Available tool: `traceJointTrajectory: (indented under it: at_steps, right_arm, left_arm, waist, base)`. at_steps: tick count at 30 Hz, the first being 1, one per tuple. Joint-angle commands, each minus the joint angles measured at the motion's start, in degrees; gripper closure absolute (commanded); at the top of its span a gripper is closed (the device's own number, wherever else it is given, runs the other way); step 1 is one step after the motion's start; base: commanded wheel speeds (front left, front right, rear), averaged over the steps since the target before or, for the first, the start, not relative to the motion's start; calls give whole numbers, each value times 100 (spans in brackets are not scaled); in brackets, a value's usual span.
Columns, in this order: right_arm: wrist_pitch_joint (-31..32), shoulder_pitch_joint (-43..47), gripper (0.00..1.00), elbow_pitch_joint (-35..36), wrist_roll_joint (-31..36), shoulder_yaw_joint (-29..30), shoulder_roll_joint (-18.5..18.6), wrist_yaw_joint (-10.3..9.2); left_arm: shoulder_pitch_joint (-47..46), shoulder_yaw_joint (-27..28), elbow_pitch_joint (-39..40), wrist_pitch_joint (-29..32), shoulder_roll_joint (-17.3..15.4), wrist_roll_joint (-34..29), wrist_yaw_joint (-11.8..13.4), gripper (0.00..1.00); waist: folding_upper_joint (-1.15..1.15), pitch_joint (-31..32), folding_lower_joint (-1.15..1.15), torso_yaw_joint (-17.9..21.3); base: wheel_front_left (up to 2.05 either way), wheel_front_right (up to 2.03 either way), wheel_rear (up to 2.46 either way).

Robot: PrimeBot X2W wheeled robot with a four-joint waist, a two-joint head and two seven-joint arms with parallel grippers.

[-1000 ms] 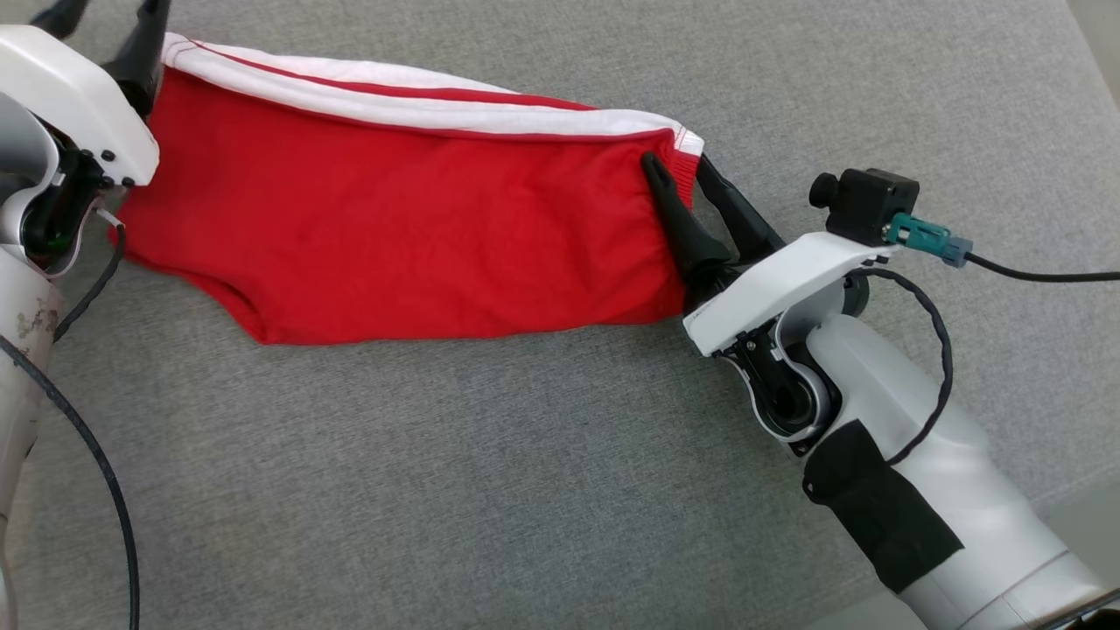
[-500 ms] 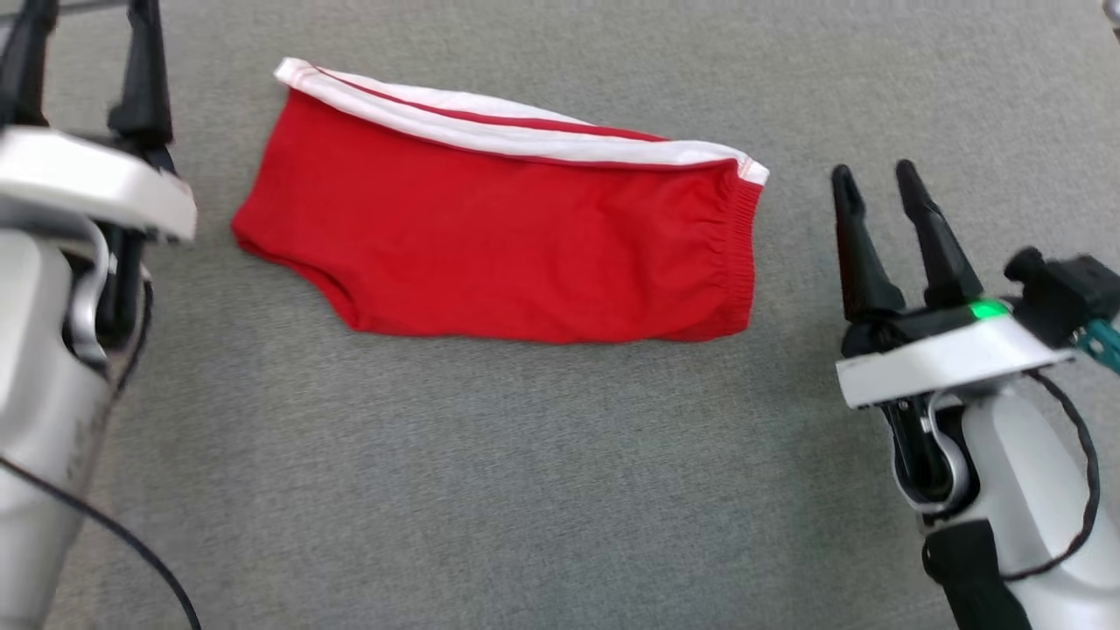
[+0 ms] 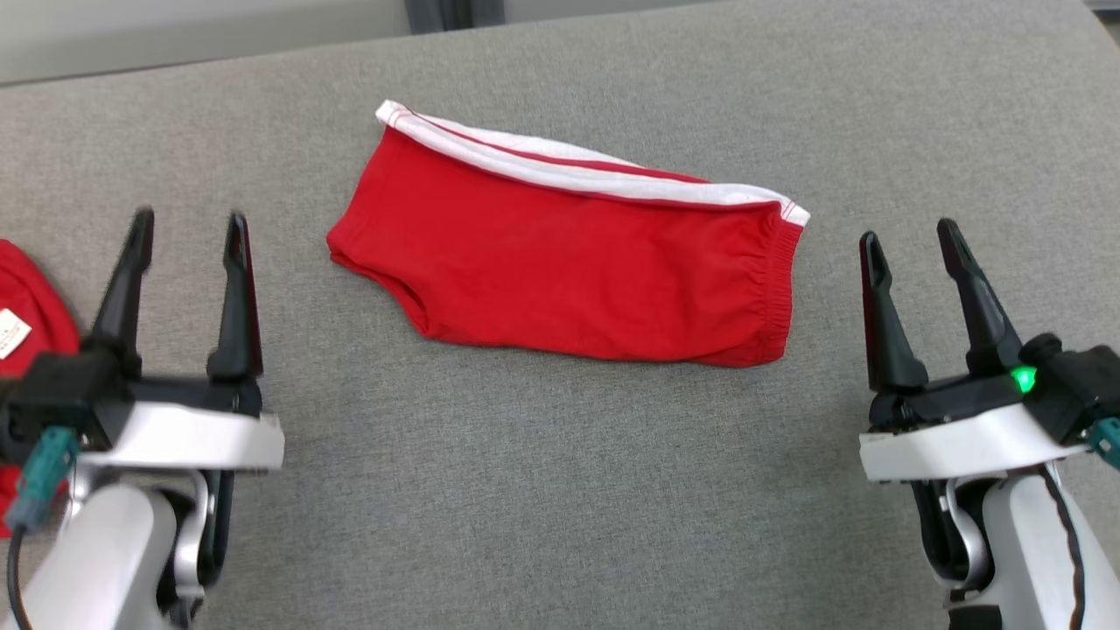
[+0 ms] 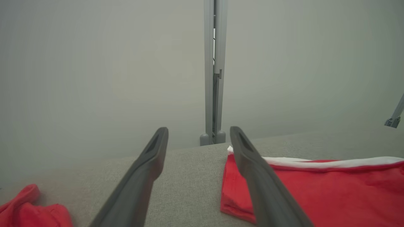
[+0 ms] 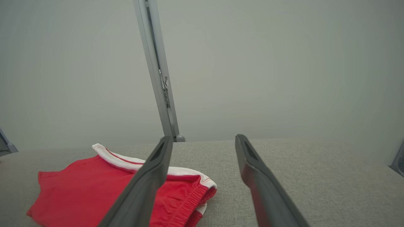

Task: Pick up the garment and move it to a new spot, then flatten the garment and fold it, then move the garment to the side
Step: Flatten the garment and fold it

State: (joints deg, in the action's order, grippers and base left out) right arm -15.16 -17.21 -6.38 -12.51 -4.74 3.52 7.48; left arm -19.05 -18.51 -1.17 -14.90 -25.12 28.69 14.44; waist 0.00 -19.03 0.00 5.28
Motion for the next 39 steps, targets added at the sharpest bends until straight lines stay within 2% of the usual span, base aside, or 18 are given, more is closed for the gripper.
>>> traceJointTrajectory:
  at_steps: [1,8,20,25,30,33,38,39]
  right_arm:
    - [-13,121,0,47,58,0,-7,3]
    - [100,430,0,33,154,90,-44,3]
    - [187,366,0,-72,130,83,-51,2]
    - [190,334,0,-117,99,117,-52,2]
    - [221,246,0,-113,169,153,-51,3]
    - [239,213,0,-103,200,160,-50,3]
    - [228,105,0,-115,150,129,-49,2]
    - [228,105,0,-115,150,129,-49,2]
  left_arm:
    - [186,21,90,-15,-41,-48,100,0]
    - [914,-33,400,155,-92,-76,399,0]
    - [1016,-127,540,369,-197,-107,485,0]
    - [874,-188,503,430,-217,-108,423,0]
    - [455,-307,390,568,-269,-141,180,0]
    - [18,-459,189,751,-253,-139,-62,0]
    - [-678,-682,-550,1191,-146,142,-603,0]
    - [-678,-682,-550,1191,-146,142,-603,0]
  waist:
    - [0,102,0,-27]
    - [0,283,0,-58]
    - [0,268,0,-20]
    - [0,249,0,-14]
    - [0,109,0,-11]
    - [0,-14,0,28]
    - [0,-239,0,218]
    - [0,-239,0,218]
  base:
    - [0,0,0]
    - [0,0,0]
    - [0,0,0]
    - [0,0,0]
    - [0,0,0]
    - [0,0,0]
    - [0,0,0]
    - [0,0,0]
